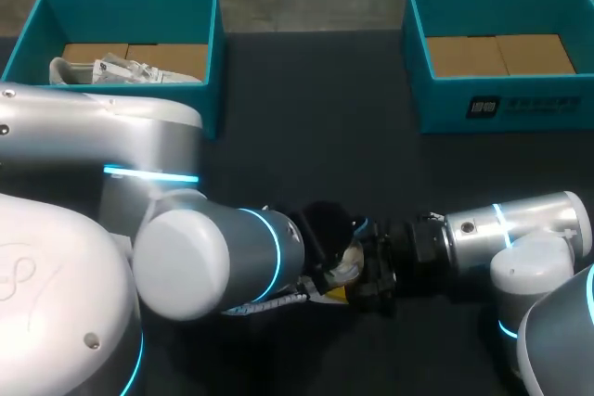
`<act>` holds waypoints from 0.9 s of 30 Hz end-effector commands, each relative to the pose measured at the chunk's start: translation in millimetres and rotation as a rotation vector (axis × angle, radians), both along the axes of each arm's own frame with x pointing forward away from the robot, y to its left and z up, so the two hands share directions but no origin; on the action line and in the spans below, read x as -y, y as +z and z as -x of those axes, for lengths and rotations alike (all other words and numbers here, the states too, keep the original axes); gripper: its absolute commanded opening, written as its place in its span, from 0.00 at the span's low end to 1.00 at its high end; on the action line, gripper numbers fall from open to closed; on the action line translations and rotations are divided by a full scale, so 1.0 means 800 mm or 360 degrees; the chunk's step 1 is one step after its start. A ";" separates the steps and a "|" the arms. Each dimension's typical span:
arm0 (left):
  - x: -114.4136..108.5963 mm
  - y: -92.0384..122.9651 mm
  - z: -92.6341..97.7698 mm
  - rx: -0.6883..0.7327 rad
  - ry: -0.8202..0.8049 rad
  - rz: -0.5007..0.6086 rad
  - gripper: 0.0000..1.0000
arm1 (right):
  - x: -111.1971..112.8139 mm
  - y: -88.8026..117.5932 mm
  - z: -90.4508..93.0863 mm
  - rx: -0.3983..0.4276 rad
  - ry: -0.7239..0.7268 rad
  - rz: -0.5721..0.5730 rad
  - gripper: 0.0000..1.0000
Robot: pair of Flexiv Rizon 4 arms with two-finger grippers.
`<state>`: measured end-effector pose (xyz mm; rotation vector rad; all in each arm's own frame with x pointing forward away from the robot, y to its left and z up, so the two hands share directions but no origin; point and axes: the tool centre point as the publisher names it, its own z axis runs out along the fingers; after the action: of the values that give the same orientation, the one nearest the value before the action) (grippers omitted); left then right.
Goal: Take the shoe out of the shoebox, open the shoe tongue, remove and reinsert the insole, then place the shoe into the shoebox
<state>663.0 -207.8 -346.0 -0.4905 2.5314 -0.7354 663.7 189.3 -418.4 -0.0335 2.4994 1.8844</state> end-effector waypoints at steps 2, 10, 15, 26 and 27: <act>-0.005 -0.003 0.002 0.0000 -0.0016 0.0017 0.19 | -0.001 0.001 0.001 -0.0002 0.0001 0.0011 0.00; -0.007 -0.004 0.005 0.0005 -0.0031 0.0020 0.18 | -0.001 0.001 0.001 -0.0002 0.0001 0.0011 0.00; -0.002 -0.002 0.003 -0.0010 -0.0032 0.0028 0.00 | -0.001 0.001 0.001 -0.0002 0.0001 0.0011 0.00; 0.010 0.025 0.007 -0.0166 -0.0062 0.0087 0.00 | -0.001 0.001 0.001 -0.0002 0.0001 0.0011 0.00; 0.011 0.028 0.007 -0.0181 -0.0067 0.0095 0.00 | -0.001 0.001 0.001 -0.0002 0.0001 0.0011 0.00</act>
<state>652.9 -218.5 -331.3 -0.5197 2.6114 -0.8199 663.7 189.2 -418.5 -0.0333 2.4996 1.8841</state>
